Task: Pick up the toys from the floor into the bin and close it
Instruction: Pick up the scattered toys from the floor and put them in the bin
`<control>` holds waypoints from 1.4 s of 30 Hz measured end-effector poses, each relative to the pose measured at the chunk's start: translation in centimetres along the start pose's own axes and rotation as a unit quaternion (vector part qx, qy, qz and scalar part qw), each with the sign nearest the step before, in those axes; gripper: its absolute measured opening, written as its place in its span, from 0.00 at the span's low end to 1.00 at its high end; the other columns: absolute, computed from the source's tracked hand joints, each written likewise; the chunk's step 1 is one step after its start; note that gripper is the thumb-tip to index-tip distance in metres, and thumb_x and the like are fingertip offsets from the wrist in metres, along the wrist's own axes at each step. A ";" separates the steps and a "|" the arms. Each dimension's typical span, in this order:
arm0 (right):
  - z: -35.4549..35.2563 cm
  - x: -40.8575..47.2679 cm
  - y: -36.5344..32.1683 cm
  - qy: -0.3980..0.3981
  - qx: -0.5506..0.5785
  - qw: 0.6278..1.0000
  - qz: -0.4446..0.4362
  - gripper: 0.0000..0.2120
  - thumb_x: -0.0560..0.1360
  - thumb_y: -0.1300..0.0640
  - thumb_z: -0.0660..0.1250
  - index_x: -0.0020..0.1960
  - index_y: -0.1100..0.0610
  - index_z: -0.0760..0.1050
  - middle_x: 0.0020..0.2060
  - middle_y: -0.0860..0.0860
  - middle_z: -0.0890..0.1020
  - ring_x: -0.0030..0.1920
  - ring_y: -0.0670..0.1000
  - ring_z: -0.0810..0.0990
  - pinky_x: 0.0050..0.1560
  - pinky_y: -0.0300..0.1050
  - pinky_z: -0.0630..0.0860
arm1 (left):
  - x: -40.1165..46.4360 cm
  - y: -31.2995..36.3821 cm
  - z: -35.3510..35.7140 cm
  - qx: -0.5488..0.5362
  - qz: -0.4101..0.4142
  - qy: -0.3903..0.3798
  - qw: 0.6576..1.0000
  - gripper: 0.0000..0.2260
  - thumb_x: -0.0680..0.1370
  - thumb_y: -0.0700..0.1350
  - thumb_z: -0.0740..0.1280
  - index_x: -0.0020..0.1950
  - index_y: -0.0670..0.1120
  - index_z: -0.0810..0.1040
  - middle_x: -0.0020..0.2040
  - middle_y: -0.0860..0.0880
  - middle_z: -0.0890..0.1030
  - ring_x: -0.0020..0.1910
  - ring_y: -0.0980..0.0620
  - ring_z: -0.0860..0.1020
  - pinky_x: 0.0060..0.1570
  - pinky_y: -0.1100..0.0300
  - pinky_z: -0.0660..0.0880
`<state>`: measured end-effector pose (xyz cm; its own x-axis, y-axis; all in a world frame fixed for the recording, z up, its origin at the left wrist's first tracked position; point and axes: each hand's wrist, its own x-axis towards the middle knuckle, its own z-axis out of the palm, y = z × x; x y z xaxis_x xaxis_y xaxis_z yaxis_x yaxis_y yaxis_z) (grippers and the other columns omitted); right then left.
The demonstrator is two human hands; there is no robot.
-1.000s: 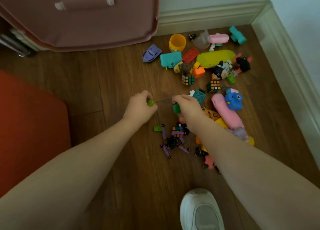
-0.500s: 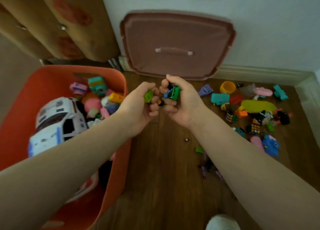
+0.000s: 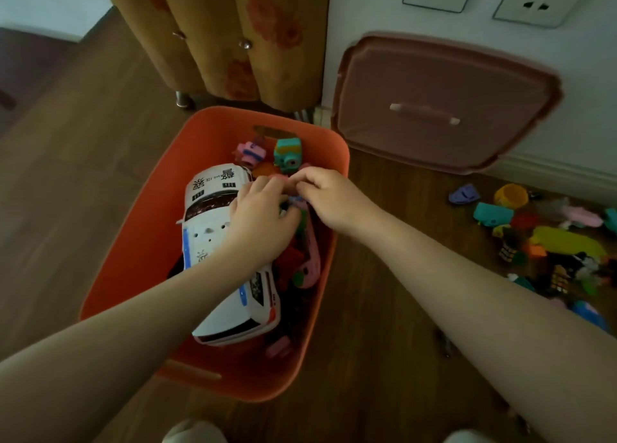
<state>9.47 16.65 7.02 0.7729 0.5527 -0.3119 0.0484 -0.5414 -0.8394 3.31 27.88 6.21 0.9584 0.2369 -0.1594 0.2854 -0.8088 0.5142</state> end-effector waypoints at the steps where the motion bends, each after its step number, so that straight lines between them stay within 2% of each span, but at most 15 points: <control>1: -0.6 -0.3 0.4 0.007 -0.019 0.999 -0.030 0.13 0.81 0.59 0.55 0.61 0.56 0.75 0.58 0.49 0.78 0.58 0.47 0.75 0.58 0.40 0.71 | -0.1 0.3 0.0 -0.002 0.007 0.008 1.000 0.14 0.76 0.45 0.61 0.62 0.48 0.73 0.61 0.48 0.72 0.65 0.45 0.65 0.64 0.49 0.62; 4: -3.0 -1.4 2.9 0.117 -0.029 0.990 -0.067 0.11 0.79 0.62 0.57 0.54 0.54 0.77 0.51 0.47 0.78 0.51 0.44 0.75 0.49 0.34 0.70 | -0.3 1.6 0.3 -0.001 0.077 0.013 0.997 0.12 0.76 0.45 0.62 0.59 0.51 0.74 0.60 0.52 0.72 0.66 0.48 0.64 0.64 0.50 0.58; 7: -5.8 -2.8 7.2 0.206 -0.040 0.978 0.010 0.10 0.79 0.61 0.57 0.52 0.50 0.75 0.50 0.46 0.76 0.46 0.40 0.74 0.42 0.34 0.68 | -0.6 4.1 1.4 0.011 0.163 -0.030 0.986 0.11 0.77 0.45 0.61 0.58 0.51 0.74 0.62 0.53 0.71 0.68 0.50 0.60 0.67 0.49 0.54; 9: -7.6 -4.0 10.7 0.198 -0.085 0.973 0.079 0.10 0.79 0.60 0.57 0.55 0.51 0.75 0.51 0.45 0.76 0.46 0.40 0.74 0.41 0.32 0.67 | -0.8 6.4 2.9 0.024 0.219 -0.052 0.974 0.10 0.77 0.46 0.61 0.58 0.52 0.75 0.62 0.54 0.71 0.69 0.51 0.59 0.67 0.49 0.53; 13: -9.8 -7.4 18.9 0.115 -0.165 0.954 0.220 0.11 0.79 0.61 0.59 0.58 0.58 0.75 0.57 0.54 0.78 0.58 0.52 0.76 0.55 0.44 0.71 | -1.0 11.1 8.0 0.082 0.288 -0.152 0.942 0.13 0.78 0.48 0.59 0.62 0.51 0.72 0.64 0.52 0.71 0.68 0.50 0.62 0.66 0.51 0.60; 16: -9.4 -10.5 23.6 0.054 -0.212 0.938 0.270 0.14 0.79 0.60 0.59 0.63 0.59 0.72 0.60 0.57 0.76 0.60 0.57 0.74 0.57 0.46 0.70 | -0.8 12.6 12.8 0.177 0.261 -0.237 0.919 0.16 0.79 0.47 0.57 0.67 0.48 0.66 0.63 0.46 0.71 0.59 0.46 0.72 0.53 0.53 0.71; 19: -8.2 -13.3 27.2 -0.002 -0.257 0.926 0.277 0.21 0.79 0.55 0.60 0.70 0.56 0.65 0.65 0.58 0.70 0.64 0.59 0.70 0.62 0.52 0.70 | -0.5 12.4 18.1 0.227 0.214 -0.309 0.898 0.23 0.79 0.40 0.58 0.73 0.48 0.57 0.68 0.42 0.65 0.57 0.42 0.72 0.43 0.54 0.70; 22: -6.4 -14.5 28.8 -0.015 -0.285 0.924 0.256 0.22 0.79 0.51 0.59 0.72 0.51 0.62 0.66 0.56 0.68 0.65 0.59 0.69 0.61 0.56 0.71 | -0.2 11.0 21.3 0.242 0.181 -0.348 0.887 0.29 0.77 0.35 0.57 0.75 0.51 0.53 0.72 0.41 0.58 0.60 0.40 0.70 0.46 0.53 0.70; 26: -4.3 -13.8 29.1 0.061 -0.289 0.920 0.258 0.22 0.78 0.44 0.60 0.69 0.50 0.64 0.62 0.54 0.70 0.63 0.57 0.70 0.60 0.56 0.69 | 0.0 10.1 24.6 0.282 0.172 -0.349 0.877 0.32 0.76 0.34 0.59 0.75 0.52 0.51 0.72 0.41 0.52 0.62 0.40 0.66 0.53 0.52 0.70; 30: -2.3 -12.8 28.5 0.057 -0.338 0.911 0.230 0.20 0.77 0.57 0.62 0.68 0.55 0.64 0.62 0.57 0.70 0.62 0.59 0.71 0.58 0.53 0.69 | -0.4 9.6 26.6 0.295 0.177 -0.335 0.877 0.30 0.77 0.36 0.60 0.75 0.50 0.52 0.72 0.41 0.51 0.63 0.40 0.65 0.56 0.51 0.69; 32: -2.0 -12.7 28.7 0.052 -0.356 0.909 0.210 0.17 0.76 0.62 0.61 0.64 0.57 0.66 0.60 0.57 0.72 0.61 0.59 0.72 0.56 0.51 0.70 | -0.3 9.3 27.2 0.279 0.176 -0.319 0.888 0.25 0.78 0.37 0.60 0.72 0.48 0.56 0.70 0.40 0.56 0.60 0.41 0.67 0.54 0.51 0.70; 34: -2.7 -12.9 28.8 0.100 -0.311 0.925 0.193 0.14 0.77 0.60 0.62 0.62 0.58 0.68 0.58 0.56 0.74 0.57 0.57 0.75 0.53 0.49 0.71 | 0.0 9.2 27.6 0.259 0.194 -0.290 0.901 0.15 0.78 0.38 0.60 0.65 0.44 0.64 0.64 0.40 0.62 0.54 0.43 0.70 0.46 0.54 0.71; 36: -4.1 -13.6 28.8 0.201 -0.190 0.941 0.193 0.12 0.76 0.59 0.64 0.58 0.58 0.70 0.52 0.53 0.76 0.51 0.52 0.76 0.50 0.45 0.73 | 0.2 9.2 27.8 0.220 0.204 -0.278 0.912 0.09 0.79 0.40 0.60 0.59 0.43 0.68 0.59 0.42 0.67 0.49 0.45 0.71 0.42 0.55 0.69; 39: -6.3 -15.4 28.9 0.322 -0.006 0.924 0.209 0.10 0.74 0.60 0.65 0.54 0.55 0.71 0.38 0.44 0.75 0.37 0.42 0.74 0.39 0.34 0.69 | -0.5 10.0 27.7 0.100 0.192 -0.305 0.928 0.05 0.79 0.41 0.59 0.53 0.43 0.70 0.52 0.44 0.72 0.46 0.48 0.73 0.43 0.54 0.71; 42: -7.6 -17.1 30.3 0.338 0.038 0.911 0.235 0.10 0.75 0.62 0.61 0.55 0.54 0.72 0.32 0.45 0.73 0.32 0.46 0.72 0.33 0.40 0.66 | -2.1 11.5 27.5 0.006 0.193 -0.302 0.934 0.04 0.79 0.39 0.55 0.50 0.44 0.69 0.46 0.47 0.73 0.43 0.48 0.72 0.41 0.55 0.70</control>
<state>2.54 -14.00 -9.74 0.9108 -0.2591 -0.3215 -0.4128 -0.5585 -0.7194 4.38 3.28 -10.70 0.8100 -0.4172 -0.4122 -0.0840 -0.7782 0.6224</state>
